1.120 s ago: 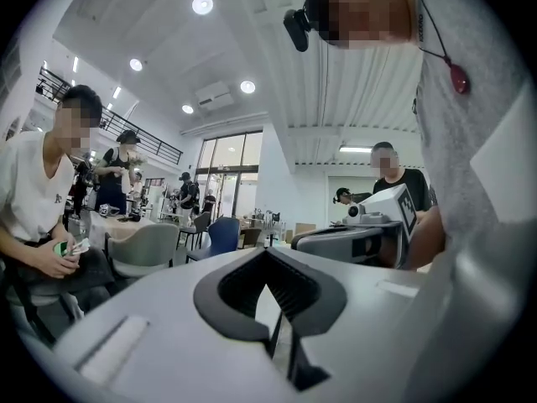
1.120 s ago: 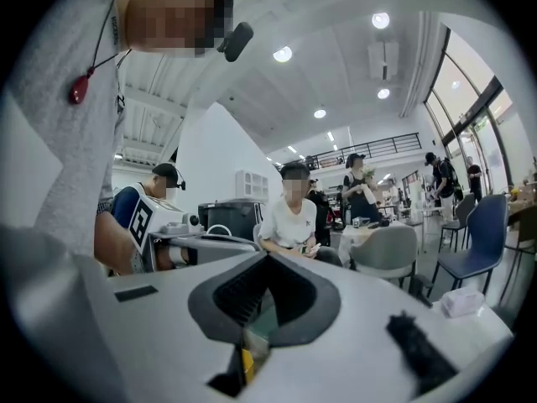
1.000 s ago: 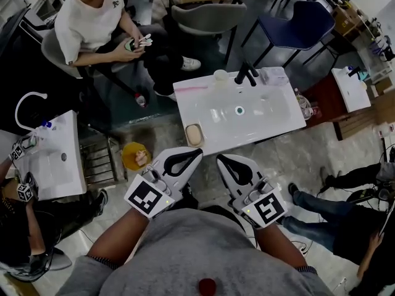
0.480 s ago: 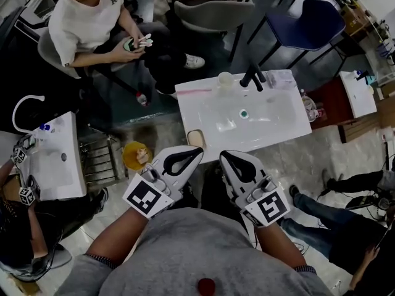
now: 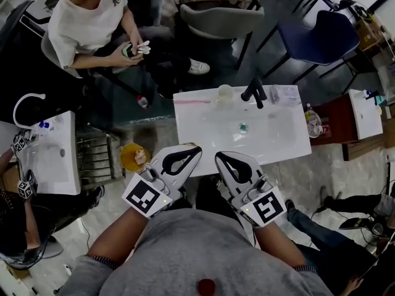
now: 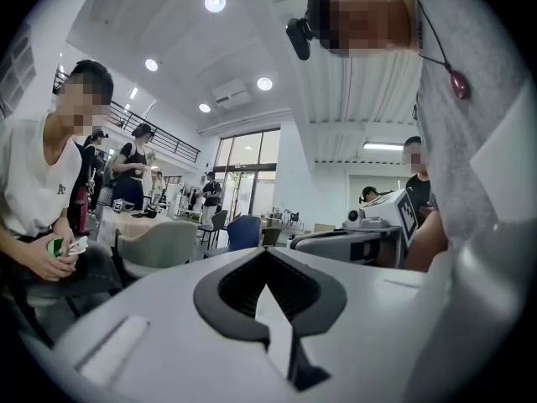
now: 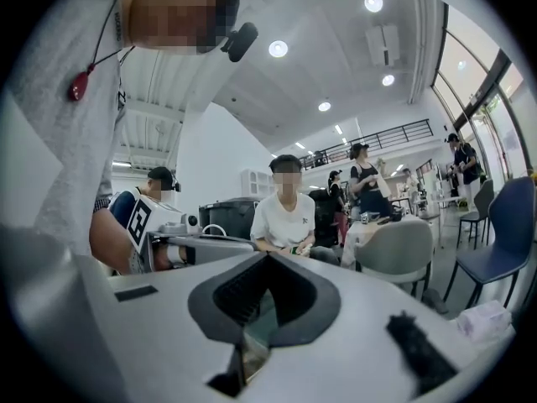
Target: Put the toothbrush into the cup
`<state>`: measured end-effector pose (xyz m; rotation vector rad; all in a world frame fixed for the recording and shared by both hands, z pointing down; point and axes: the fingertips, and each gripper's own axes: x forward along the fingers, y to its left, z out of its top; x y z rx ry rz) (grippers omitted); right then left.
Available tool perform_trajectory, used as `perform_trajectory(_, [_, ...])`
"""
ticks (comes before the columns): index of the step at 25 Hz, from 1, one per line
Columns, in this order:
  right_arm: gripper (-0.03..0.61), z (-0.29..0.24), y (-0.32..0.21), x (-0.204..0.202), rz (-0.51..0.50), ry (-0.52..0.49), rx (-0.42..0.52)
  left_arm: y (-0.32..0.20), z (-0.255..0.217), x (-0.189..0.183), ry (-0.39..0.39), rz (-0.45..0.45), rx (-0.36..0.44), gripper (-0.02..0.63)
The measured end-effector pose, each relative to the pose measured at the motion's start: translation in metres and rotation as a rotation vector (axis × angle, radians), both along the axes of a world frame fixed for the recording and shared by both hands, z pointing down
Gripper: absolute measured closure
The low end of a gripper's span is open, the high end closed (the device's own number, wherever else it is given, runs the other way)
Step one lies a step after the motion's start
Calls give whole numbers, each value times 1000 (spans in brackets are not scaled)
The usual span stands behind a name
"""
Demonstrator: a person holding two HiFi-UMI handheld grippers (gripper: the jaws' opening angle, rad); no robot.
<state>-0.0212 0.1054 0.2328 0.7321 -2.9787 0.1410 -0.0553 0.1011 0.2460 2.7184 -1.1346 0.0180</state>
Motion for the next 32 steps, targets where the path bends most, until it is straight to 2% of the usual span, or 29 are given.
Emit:
perform_trajectory(4, [566,3,-22,11,-26,-5,0,-24,1,13,-15,-19,39,607])
perform_trajectory(7, [565,5,-37,19,-47,-3,-3,-36,9,21,-35,-41,-20,607])
perform_trajectory(14, [566,16,-60,29,-105,-8,-20,-59,18,30,-74,-77,-37,607])
perform_trajectory(18, [566,20,-75,23,-123,-56,-17,-77,34,25,-105,-85,-52,607])
perform_trajectory(21, [566,37,-86,17,-117,-6,-40,-93,46,15,-123,-85,-60,606])
perform_trajectory(27, [566,61,-111,1,-78,15,-70,-125,78,-3,-179,-34,-44,606])
perform_trajectory(32, [565,84,-132,-5,-34,13,-91,-149,112,-7,-248,53,-49,604])
